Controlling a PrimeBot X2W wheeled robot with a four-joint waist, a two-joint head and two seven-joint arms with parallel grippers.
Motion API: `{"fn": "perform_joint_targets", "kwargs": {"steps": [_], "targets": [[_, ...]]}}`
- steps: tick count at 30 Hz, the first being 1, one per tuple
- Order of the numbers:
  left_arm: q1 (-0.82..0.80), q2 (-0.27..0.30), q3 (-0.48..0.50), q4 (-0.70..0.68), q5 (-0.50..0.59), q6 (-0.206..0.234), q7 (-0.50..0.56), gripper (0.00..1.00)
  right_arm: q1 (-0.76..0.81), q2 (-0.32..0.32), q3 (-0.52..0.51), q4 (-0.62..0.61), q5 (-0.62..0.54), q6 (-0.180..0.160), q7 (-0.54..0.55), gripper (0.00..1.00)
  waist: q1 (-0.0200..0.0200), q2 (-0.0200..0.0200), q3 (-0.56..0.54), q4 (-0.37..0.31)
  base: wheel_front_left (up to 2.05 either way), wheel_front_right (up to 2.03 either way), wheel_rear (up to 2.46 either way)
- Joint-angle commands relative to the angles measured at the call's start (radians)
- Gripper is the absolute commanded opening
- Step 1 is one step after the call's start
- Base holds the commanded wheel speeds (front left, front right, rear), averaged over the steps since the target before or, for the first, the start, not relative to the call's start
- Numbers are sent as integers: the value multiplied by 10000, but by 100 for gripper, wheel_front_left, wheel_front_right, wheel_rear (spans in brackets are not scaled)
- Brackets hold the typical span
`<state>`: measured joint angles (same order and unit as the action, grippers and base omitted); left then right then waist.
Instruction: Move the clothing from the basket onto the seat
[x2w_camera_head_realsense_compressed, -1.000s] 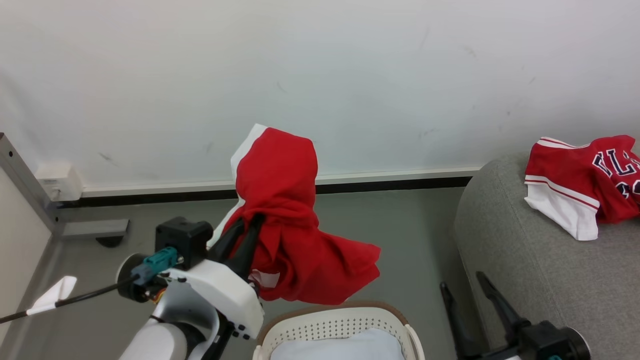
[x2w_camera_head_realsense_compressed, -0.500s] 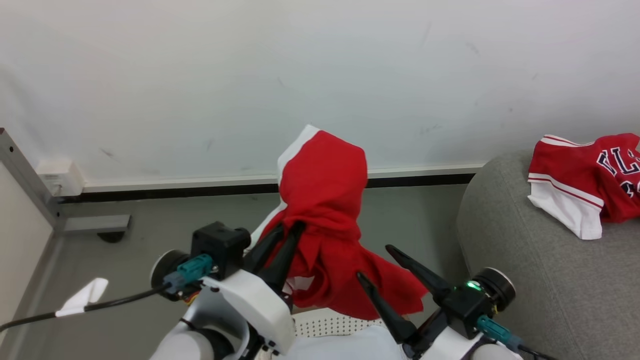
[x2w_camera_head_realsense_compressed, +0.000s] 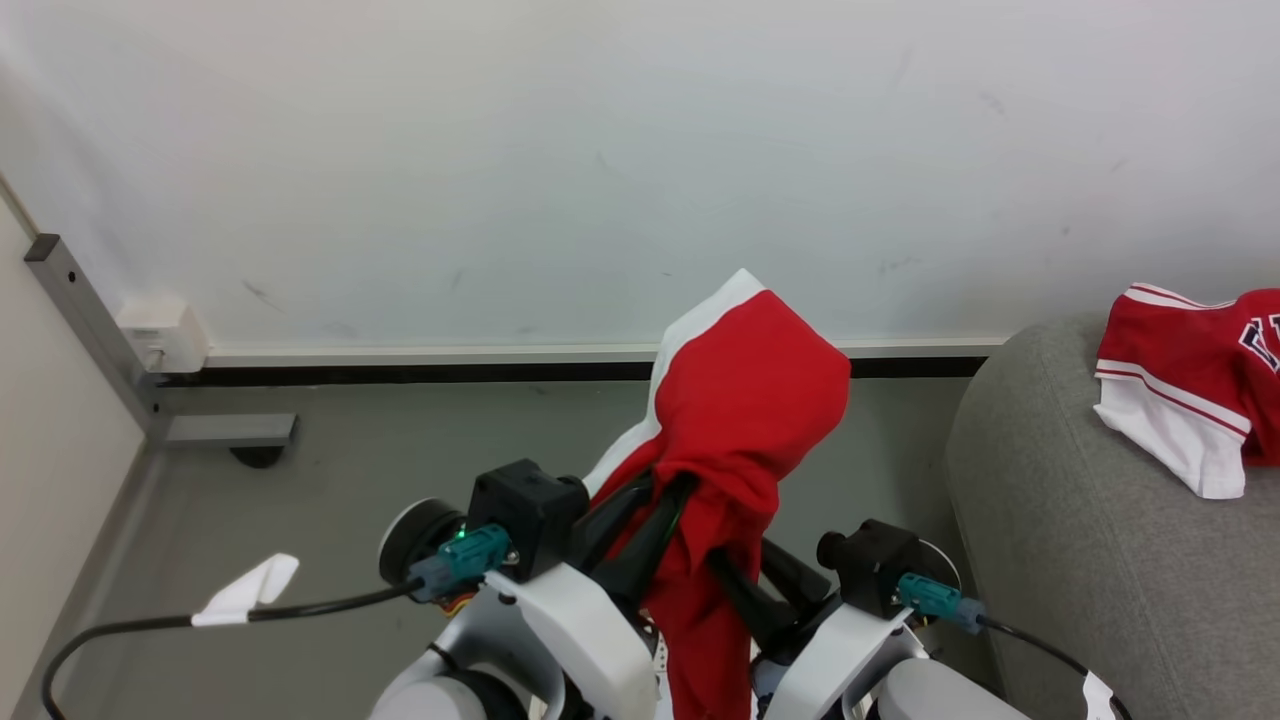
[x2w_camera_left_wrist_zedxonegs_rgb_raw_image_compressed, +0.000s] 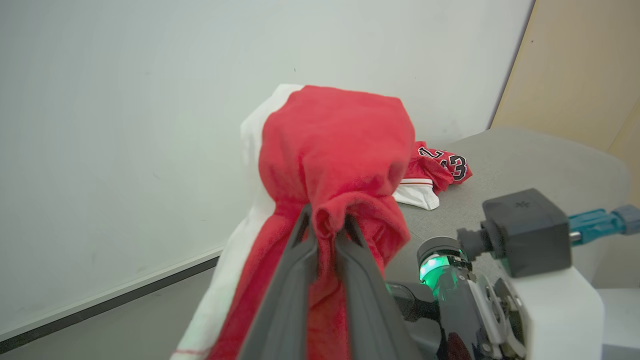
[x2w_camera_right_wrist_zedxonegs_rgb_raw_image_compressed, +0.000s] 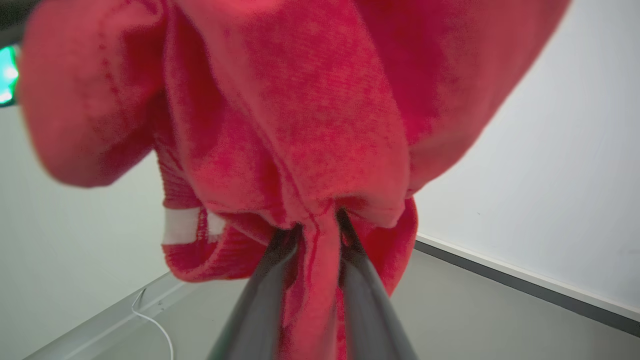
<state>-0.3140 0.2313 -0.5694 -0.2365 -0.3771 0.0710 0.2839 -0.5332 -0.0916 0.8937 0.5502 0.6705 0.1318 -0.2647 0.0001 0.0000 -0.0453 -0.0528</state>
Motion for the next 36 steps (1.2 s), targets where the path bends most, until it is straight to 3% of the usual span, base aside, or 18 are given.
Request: {"fn": "perform_joint_targets", "kwargs": {"steps": [1, 9, 10, 11, 12, 13, 14, 23, 36], "targets": [[-56, -24, -41, -58, 36, -25, 29, 0, -161, 71, -69, -56, 219, -22, 7, 0, -1, 0, 7, 56, 0, 0, 0], [126, 184, 40, 194, -6, 91, 11, 0, 142, -185, -484, -604, 570, -22, 7, 0, -1, 0, 85, 112, 0, 0, 0], [137, 191, 40, 208, 2, 92, -12, 9, 243, -252, -576, -687, 536, -22, 5, 0, -1, 0, 105, 99, 0, 0, 0], [145, 188, 30, 215, 14, 110, -41, 27, 362, -313, -671, -783, 509, -22, 7, 0, -1, 0, 125, 87, 0, 0, 0], [153, 186, 28, 228, 30, 132, -52, 47, 453, -363, -793, -870, 490, -22, 7, 0, -1, 0, 146, 68, 0, 0, 0], [166, 184, 23, 237, 33, 146, -61, 83, 537, -411, -931, -968, 478, -22, 7, 0, -1, 0, 171, 36, 0, 0, 0], [174, 182, 27, 246, 47, 164, -99, 100, 637, -477, -1056, -1077, 448, -22, 7, 0, -1, 0, 198, -6, 0, 0, 0], [328, 209, -23, 384, 5, 154, -323, 100, 1543, -1025, -2689, -1626, 150, -22, 4, 0, -1, 0, 383, -708, 0, 0, 0], [388, 171, -152, 525, 10, 186, -594, 100, 2488, -1556, -5131, -2577, -538, -22, 4, 0, -1, 0, 614, -2299, 0, 0, 0]]}}
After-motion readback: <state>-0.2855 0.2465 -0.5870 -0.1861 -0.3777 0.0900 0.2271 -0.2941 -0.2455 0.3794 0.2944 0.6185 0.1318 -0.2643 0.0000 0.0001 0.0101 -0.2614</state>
